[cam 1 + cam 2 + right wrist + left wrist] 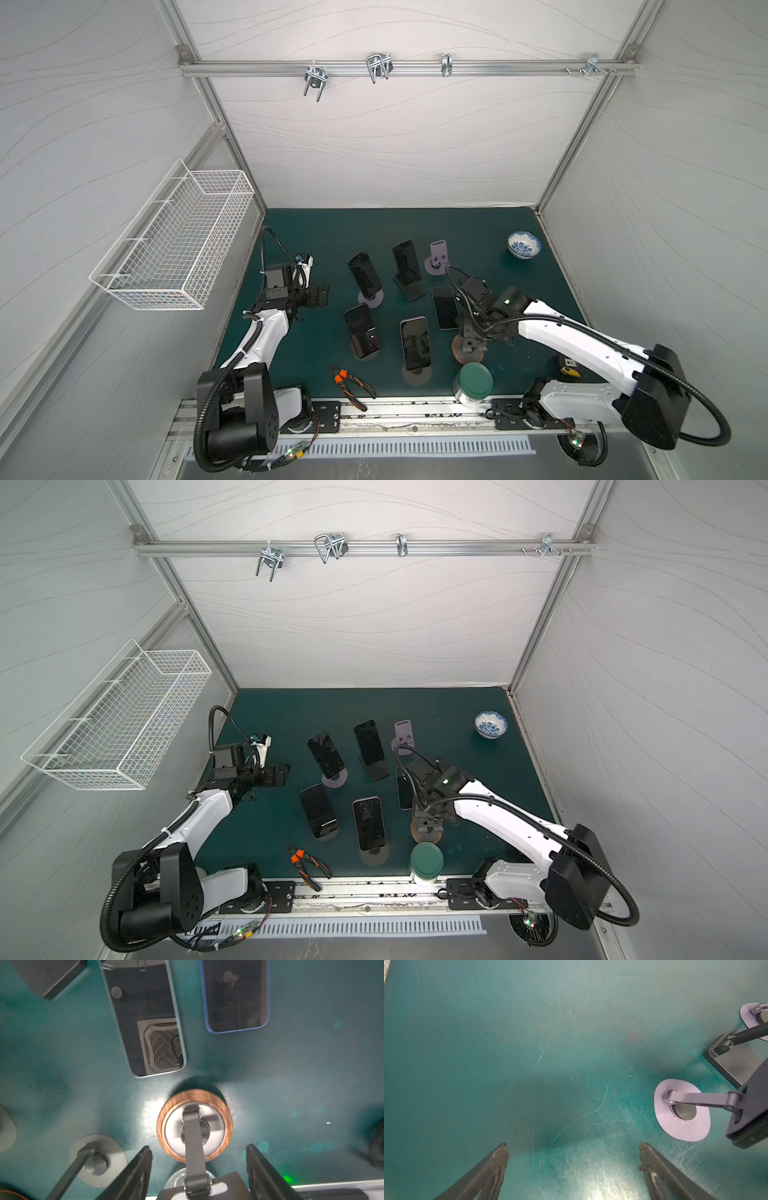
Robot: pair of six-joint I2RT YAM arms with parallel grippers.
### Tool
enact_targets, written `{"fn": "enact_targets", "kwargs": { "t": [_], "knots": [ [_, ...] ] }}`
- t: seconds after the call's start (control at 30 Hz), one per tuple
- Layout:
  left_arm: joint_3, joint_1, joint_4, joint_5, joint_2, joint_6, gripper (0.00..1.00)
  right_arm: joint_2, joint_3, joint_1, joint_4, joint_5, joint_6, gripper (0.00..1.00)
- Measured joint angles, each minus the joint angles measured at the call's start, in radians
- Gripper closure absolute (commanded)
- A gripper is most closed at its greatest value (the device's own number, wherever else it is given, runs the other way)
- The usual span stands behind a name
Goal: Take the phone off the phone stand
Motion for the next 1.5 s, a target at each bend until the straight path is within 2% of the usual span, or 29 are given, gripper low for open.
{"fn": "enact_targets", "kwargs": {
  "t": [0.37, 0.5, 1.0, 1.5],
  "knots": [
    [0.001, 0.000, 0.000, -0.010, 0.001, 0.000, 0.01, -0.123, -0.014, -0.336, -0.019, -0.072, -0.227, 0.42],
    [0.004, 0.000, -0.002, -0.011, 0.002, 0.000, 0.01, -0.090, 0.015, -0.392, 0.004, -0.105, -0.286, 0.44],
    [0.006, 0.000, -0.018, -0.018, 0.002, 0.008, 0.01, 0.300, 0.517, -0.467, 0.121, -0.096, -0.465, 0.44],
    [0.006, 0.000, -0.020, -0.011, 0.000, 0.025, 0.01, 0.710, 0.855, -0.562, 0.141, -0.105, -0.545, 0.44]
  ]
}}
